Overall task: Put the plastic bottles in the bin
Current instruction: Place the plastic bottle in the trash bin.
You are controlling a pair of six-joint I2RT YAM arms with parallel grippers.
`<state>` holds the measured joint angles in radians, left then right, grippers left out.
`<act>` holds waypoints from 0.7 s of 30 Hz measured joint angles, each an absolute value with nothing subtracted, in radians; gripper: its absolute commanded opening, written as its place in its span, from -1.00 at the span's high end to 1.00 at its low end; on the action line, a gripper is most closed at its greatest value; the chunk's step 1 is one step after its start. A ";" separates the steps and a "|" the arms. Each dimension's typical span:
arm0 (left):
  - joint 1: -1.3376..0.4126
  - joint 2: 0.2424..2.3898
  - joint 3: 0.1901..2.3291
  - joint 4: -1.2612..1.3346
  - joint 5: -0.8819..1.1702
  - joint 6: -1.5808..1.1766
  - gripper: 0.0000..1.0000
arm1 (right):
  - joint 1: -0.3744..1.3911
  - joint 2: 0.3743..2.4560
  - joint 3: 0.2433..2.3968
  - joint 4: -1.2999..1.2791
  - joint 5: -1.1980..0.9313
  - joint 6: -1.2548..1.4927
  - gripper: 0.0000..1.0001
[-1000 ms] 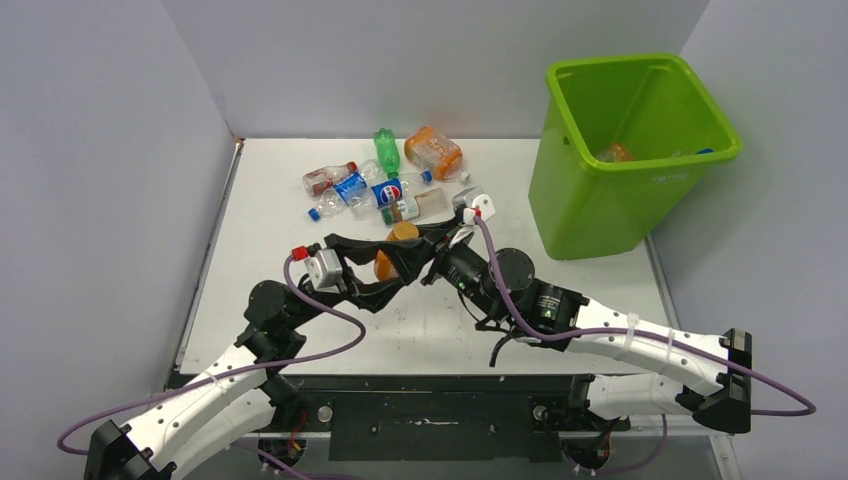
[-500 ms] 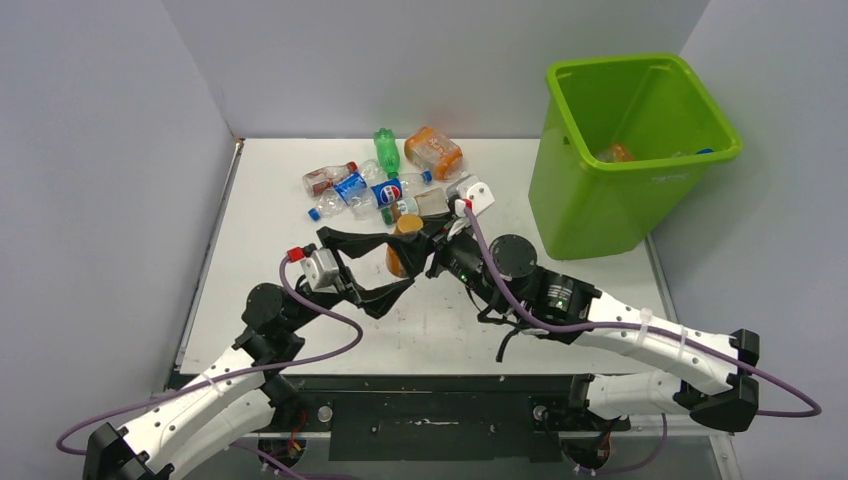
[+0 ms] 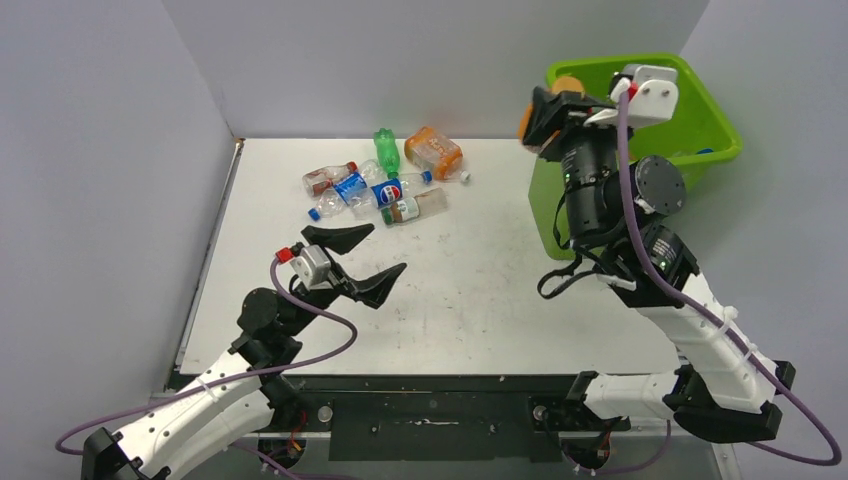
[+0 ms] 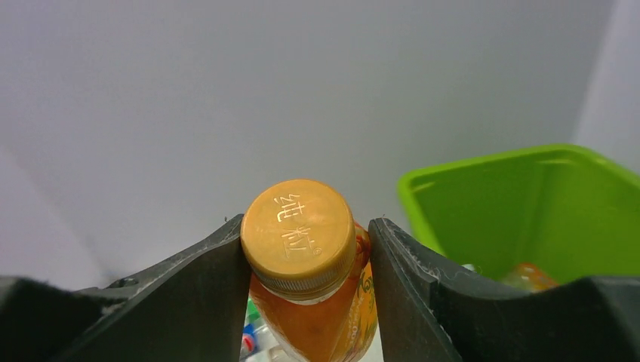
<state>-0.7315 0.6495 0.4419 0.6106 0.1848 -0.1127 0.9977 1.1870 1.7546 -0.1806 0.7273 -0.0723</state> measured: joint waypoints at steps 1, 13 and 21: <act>-0.731 0.649 0.442 0.609 0.172 -0.111 -0.92 | 0.954 1.187 1.756 -0.152 0.762 -0.096 0.89; -0.737 0.647 0.442 0.526 0.059 -0.088 -0.92 | 0.308 1.444 1.880 -0.124 0.691 0.137 0.89; -0.749 0.646 0.443 0.498 0.009 -0.085 -0.92 | 0.105 1.597 1.943 -0.235 0.578 0.371 -0.81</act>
<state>-0.7490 0.6460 0.4435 0.4980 0.0090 -0.0849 0.1051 1.5967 1.9434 -0.2352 0.5781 0.3710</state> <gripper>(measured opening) 0.962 0.848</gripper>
